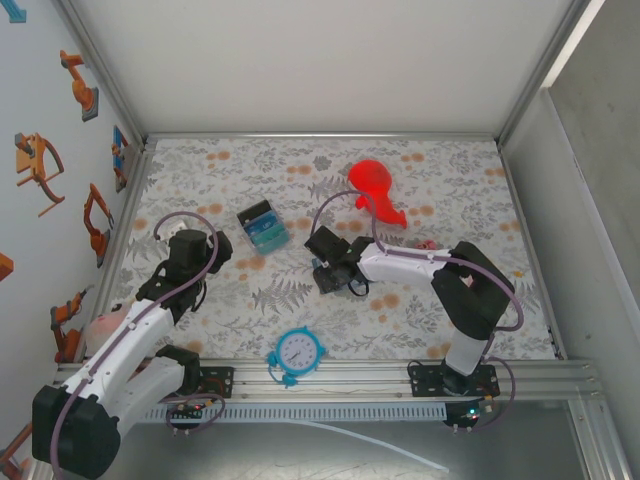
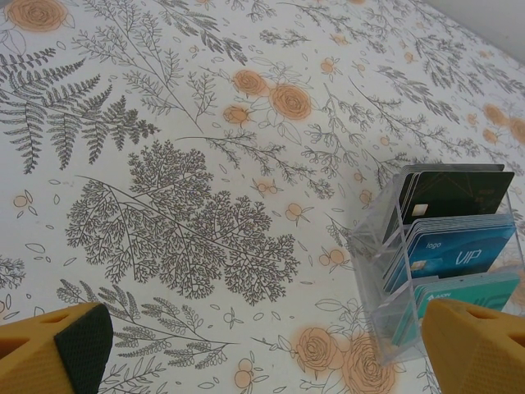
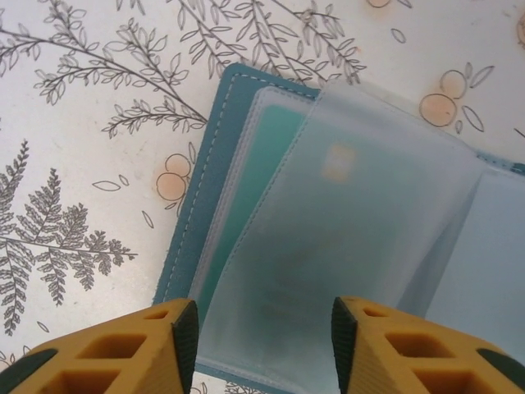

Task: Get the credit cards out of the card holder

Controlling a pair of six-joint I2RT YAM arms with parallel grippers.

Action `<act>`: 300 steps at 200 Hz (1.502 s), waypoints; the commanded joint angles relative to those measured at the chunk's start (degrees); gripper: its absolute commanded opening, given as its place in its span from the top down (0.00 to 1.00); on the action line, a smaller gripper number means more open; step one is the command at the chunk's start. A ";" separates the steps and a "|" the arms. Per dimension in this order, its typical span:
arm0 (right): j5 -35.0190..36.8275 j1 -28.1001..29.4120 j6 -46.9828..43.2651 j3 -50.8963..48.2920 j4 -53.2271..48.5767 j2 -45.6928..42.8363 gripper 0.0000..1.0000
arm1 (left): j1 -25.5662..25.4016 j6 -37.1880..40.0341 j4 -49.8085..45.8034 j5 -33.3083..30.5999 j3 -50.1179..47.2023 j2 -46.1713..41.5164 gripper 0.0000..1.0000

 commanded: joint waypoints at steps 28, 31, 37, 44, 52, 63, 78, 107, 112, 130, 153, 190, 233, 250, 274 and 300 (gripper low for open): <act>-0.16 -0.39 0.56 -1.61 1.04 0.97 0.51 | -0.23 0.24 -1.56 -0.97 1.81 -1.72 0.03; 0.03 -0.39 0.55 -1.70 0.98 1.08 0.51 | -0.22 0.23 -1.58 -1.01 1.82 -1.82 0.03; 0.42 -0.39 0.60 -1.81 0.80 1.27 0.51 | -0.25 0.20 -1.60 -1.05 1.82 -2.06 0.03; 0.90 -0.39 0.64 -1.90 0.54 1.52 0.51 | -0.23 0.28 -1.75 -1.08 1.77 -2.22 0.03; 1.14 -0.39 0.71 -2.11 0.45 1.79 0.51 | -0.22 0.31 -1.84 -1.09 1.79 -2.43 0.03; 1.08 -0.41 0.75 -2.56 0.67 2.12 0.51 | -0.20 0.25 -1.85 -1.04 1.74 -2.77 0.03; 0.19 -0.39 0.73 -3.18 1.25 2.41 0.51 | -0.19 0.23 -1.93 -1.06 1.73 -3.01 0.03; -1.62 -0.72 0.99 -4.43 2.25 2.42 0.50 | -0.26 0.15 -1.94 -1.03 1.91 -2.93 0.03; -1.84 -0.89 1.07 -4.62 2.42 2.43 0.50 | -0.31 0.10 -1.97 -1.09 1.96 -2.96 0.03; -3.06 -1.90 1.14 -5.56 3.30 2.24 0.53 | -0.38 0.07 -1.93 -0.99 2.21 -2.86 0.03; -4.39 -3.40 0.60 -6.34 4.00 1.89 0.62 | -0.71 0.07 -1.90 -0.83 2.52 -2.67 0.03; -5.75 -5.01 -1.09 -5.97 4.21 1.80 0.70 | -2.37 0.37 -1.92 -1.38 3.57 -1.88 0.03; -10.23 -5.43 -4.59 -5.81 4.80 -0.75 0.83 | -4.58 1.07 -1.51 -1.57 4.76 -0.93 0.03; -13.89 -5.32 -5.73 -6.55 6.16 -2.23 0.86 | -5.65 0.07 -0.60 -1.57 4.75 -0.72 0.03; -17.98 -5.32 -6.28 -7.67 7.43 -4.01 0.89 | -7.70 -1.24 1.26 -1.71 4.54 -0.07 0.03; -17.86 -5.31 -6.03 -9.24 7.79 -6.03 0.90 | -10.72 -1.34 3.05 -3.24 4.63 1.28 0.03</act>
